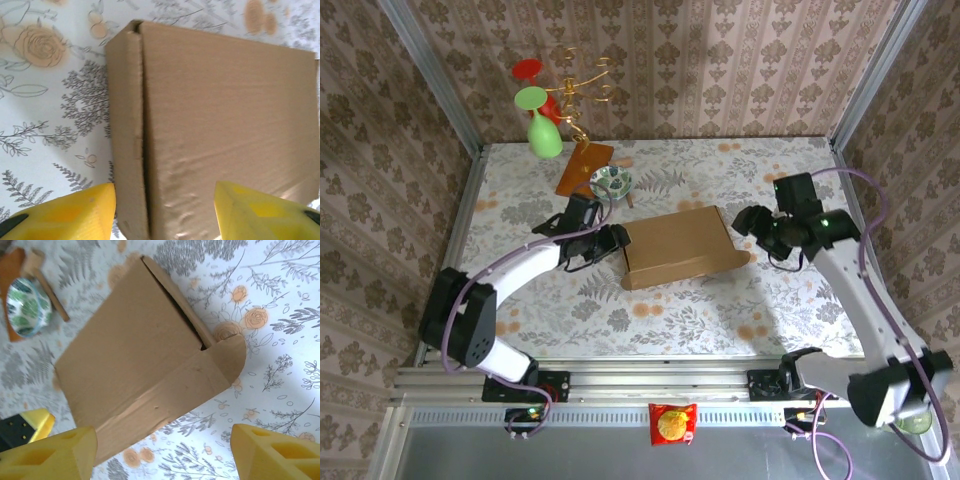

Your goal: Fold the paper box

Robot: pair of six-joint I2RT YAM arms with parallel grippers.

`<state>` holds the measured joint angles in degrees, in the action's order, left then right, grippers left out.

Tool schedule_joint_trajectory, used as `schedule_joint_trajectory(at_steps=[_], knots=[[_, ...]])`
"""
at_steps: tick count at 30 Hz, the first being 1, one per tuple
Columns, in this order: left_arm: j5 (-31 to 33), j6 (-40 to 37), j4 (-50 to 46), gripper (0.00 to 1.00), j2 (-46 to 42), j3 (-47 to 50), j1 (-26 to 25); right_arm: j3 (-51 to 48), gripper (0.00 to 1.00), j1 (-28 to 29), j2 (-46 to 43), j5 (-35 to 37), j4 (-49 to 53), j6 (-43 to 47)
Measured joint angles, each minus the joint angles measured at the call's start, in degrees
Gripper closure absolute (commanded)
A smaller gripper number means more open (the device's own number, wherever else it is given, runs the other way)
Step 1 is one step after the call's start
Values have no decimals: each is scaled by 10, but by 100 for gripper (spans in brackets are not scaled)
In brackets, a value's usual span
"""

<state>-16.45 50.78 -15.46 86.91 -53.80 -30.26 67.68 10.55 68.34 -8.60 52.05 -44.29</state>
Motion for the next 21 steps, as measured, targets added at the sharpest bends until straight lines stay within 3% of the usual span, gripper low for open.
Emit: schedule_joint_trajectory(at_steps=[10,21], knots=[[-40,3,31,50,63,15,7,0,27,-69,155,-70,-48,92],[-68,5,70,82,84,11,7,0,23,-120,264,-148,-135,204]])
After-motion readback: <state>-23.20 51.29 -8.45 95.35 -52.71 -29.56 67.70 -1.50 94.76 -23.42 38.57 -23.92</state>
